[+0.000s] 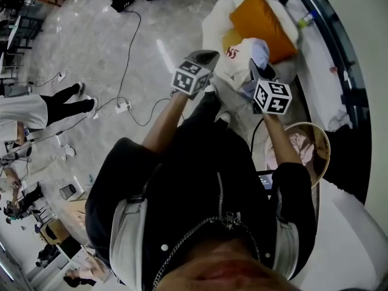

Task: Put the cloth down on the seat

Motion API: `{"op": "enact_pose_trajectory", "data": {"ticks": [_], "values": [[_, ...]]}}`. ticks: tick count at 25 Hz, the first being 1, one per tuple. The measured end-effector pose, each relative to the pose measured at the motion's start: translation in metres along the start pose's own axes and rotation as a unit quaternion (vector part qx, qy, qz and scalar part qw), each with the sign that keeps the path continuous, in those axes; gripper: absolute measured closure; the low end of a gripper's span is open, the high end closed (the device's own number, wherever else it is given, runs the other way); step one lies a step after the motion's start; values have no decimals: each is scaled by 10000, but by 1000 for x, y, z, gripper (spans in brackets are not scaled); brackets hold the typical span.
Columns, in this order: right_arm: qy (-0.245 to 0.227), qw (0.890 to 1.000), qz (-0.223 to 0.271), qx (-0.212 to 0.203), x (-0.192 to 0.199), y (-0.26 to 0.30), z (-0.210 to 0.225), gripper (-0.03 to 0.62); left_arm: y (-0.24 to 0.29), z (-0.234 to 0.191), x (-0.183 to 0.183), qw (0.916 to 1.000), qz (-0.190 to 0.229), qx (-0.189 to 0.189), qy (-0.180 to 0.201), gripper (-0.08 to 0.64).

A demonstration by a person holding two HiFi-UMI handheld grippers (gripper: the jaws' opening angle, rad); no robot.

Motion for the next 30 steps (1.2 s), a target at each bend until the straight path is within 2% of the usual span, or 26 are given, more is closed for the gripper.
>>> {"op": "enact_pose_trajectory", "data": {"ticks": [18,30], "values": [[-88,9985,-524,147,-42,119,0,474,56,-118,-33,9989,-75,281,-358,551],[-134,9954,-905,284,-49,177,-10,474,84,-181,-34,9975,-85,475,-510,551]]}}
Point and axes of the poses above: the fingertips, and each gripper's own axes: y forward along the fingers, z to its right, x out of its underside, the point moved 5 cm from there along -y, backward along the fingers, and after that the axes turned 7 degrees about -y, right-handed, at the moved point
